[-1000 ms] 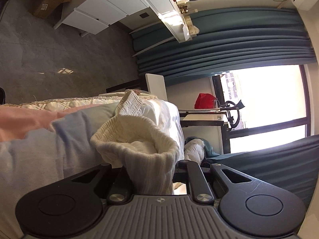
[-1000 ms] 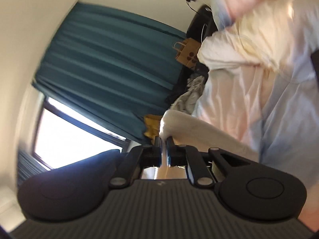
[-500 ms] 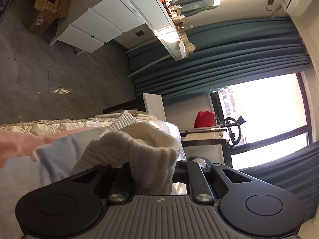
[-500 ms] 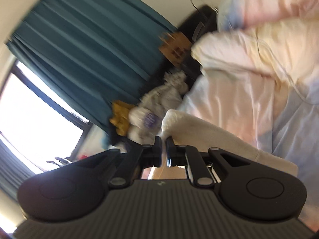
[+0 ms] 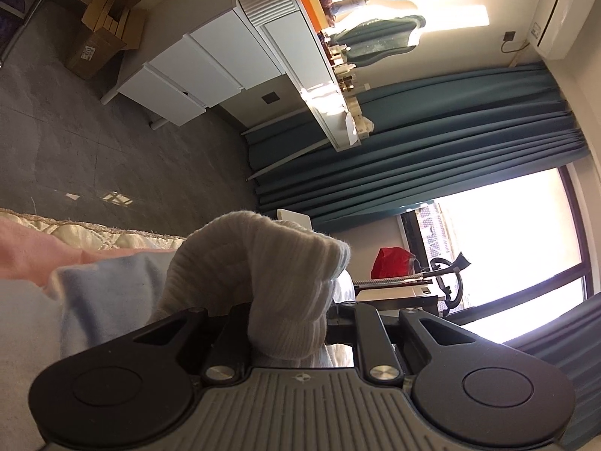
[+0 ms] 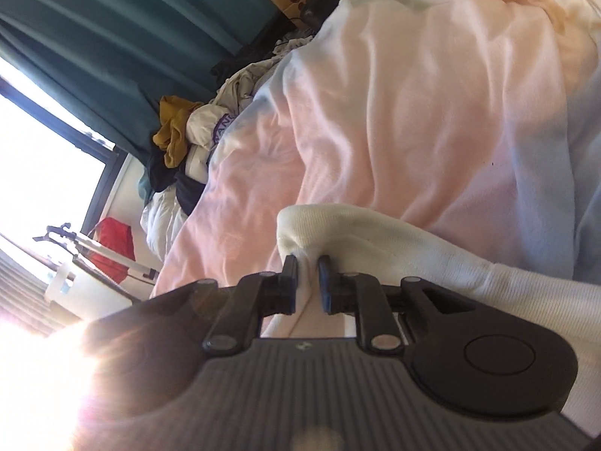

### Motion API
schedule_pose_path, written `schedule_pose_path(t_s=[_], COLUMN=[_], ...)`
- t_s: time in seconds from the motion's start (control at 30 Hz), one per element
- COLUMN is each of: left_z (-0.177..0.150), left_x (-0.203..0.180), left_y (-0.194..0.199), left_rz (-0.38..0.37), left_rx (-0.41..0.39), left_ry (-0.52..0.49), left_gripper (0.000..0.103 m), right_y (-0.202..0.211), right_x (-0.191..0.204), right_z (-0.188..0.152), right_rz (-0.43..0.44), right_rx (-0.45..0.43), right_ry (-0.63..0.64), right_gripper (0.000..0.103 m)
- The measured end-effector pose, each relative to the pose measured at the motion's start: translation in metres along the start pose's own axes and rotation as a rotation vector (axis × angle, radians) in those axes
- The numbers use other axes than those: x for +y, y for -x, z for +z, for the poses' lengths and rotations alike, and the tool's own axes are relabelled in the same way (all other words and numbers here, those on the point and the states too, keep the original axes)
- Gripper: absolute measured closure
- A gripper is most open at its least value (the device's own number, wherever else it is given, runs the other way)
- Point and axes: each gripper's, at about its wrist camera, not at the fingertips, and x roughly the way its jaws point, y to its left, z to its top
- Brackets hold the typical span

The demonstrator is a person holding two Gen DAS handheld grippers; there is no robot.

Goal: Fold clothes

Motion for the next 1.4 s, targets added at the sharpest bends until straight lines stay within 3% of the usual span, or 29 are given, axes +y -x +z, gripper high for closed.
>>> schedule_pose_path(t_s=[0.13,0.27,0.33,0.47,0.53,0.6,0.7,0.83,0.9,0.97,1.0,1.07,1.17,1.27,1.4], left_z=[-0.007,-0.016,-0.016,-0.016,-0.011,-0.006,-0.003,-0.002,-0.003,-0.005,-0.005,-0.005,0.005,0.018,0.037], left_x=[-0.019,-0.038,-0.044,-0.046,-0.040,-0.037,-0.034,-0.022,-0.017,-0.014,-0.013,-0.010,0.001,0.011,0.025], left_y=[0.007,0.015,0.020,0.028,0.029,0.034,0.040,0.049,0.055,0.063,0.067,0.075,0.084,0.092,0.107], left_rz=[0.039,0.108,0.116,0.124,0.112,0.116,0.097,0.079,0.068,0.055,0.045,0.018,-0.026,-0.023,0.001], left_rx=[0.001,-0.003,0.004,0.027,0.065,0.078,0.094,0.124,0.130,0.136,0.138,0.144,0.156,0.194,0.253], left_ry=[-0.159,-0.305,-0.320,-0.341,-0.300,-0.273,-0.241,-0.189,-0.172,-0.169,-0.162,-0.138,-0.055,0.021,0.116], left_gripper=[0.086,0.086,0.086,0.086,0.085,0.083,0.083,0.084,0.085,0.086,0.086,0.087,0.088,0.089,0.089], right_y=[0.032,0.072,0.100,0.135,0.147,0.143,0.128,0.113,0.108,0.108,0.110,0.116,0.132,0.154,0.187], right_x=[0.000,-0.006,-0.011,-0.022,-0.030,-0.048,-0.073,-0.075,-0.072,-0.067,-0.065,-0.060,-0.058,-0.054,-0.050], right_z=[0.004,0.012,0.015,0.014,0.011,0.004,-0.003,-0.011,-0.013,-0.014,-0.012,-0.009,-0.001,0.010,0.022], right_rz=[-0.021,-0.027,-0.031,-0.180,-0.258,-0.261,-0.201,-0.140,-0.176,-0.215,-0.203,-0.178,-0.116,-0.039,-0.031], right_rx=[-0.007,-0.005,-0.024,0.000,0.023,0.099,0.227,0.229,0.204,0.167,0.149,0.113,0.046,-0.025,-0.180], right_ry=[0.011,-0.057,-0.117,-0.047,0.003,-0.009,-0.139,-0.167,-0.126,-0.089,-0.085,-0.076,-0.139,-0.198,-0.185], right_gripper=[0.070,0.037,0.032,0.031,0.031,0.032,0.031,0.033,0.043,0.063,0.067,0.091,0.096,0.097,0.097])
